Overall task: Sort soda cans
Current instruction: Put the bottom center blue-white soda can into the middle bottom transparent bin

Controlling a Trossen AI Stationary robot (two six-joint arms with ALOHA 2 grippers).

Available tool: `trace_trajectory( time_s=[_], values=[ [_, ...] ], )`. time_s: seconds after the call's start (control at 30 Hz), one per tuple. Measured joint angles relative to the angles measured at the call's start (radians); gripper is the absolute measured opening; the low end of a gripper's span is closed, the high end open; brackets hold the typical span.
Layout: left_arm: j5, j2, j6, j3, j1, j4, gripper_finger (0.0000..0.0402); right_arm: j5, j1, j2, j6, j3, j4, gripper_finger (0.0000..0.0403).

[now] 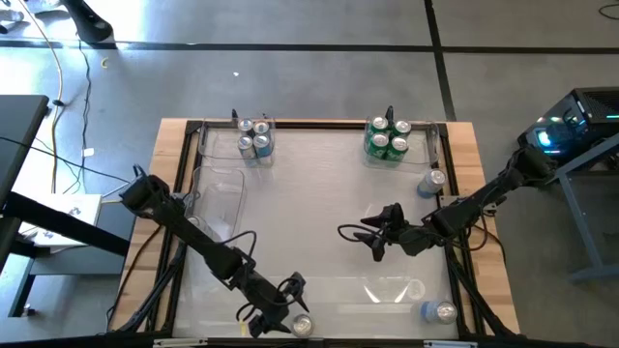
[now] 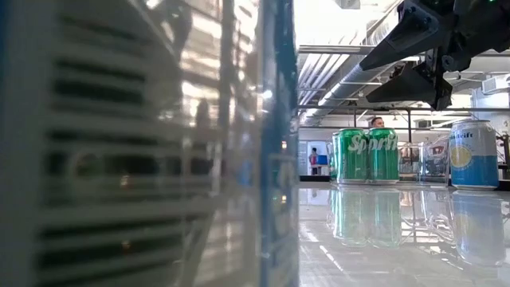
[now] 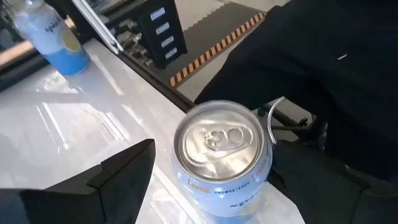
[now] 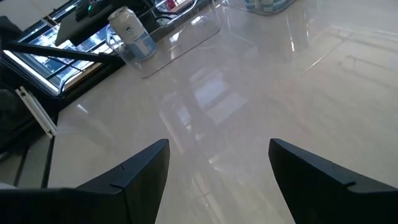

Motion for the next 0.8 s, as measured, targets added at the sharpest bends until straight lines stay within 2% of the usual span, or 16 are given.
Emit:
trace_trajectory(
  time_s=[0.53,0.7,0.8],
  values=[
    [0.037,0.123,-0.079,0.001,0.004,0.205,0.0331,-0.006,0.000,0.000,-0.015,0.000,0.000,0.0271],
    [0.138,0.169,-0.127,0.002,0.031,0.285,0.0331,-0.007,0.000,0.000,-0.014,0.000,0.000,0.0271],
    [0.158,0.188,-0.127,0.002,0.035,0.297,0.0331,-0.008,0.000,0.000,-0.013,0.000,0.000,0.0271]
  ],
)
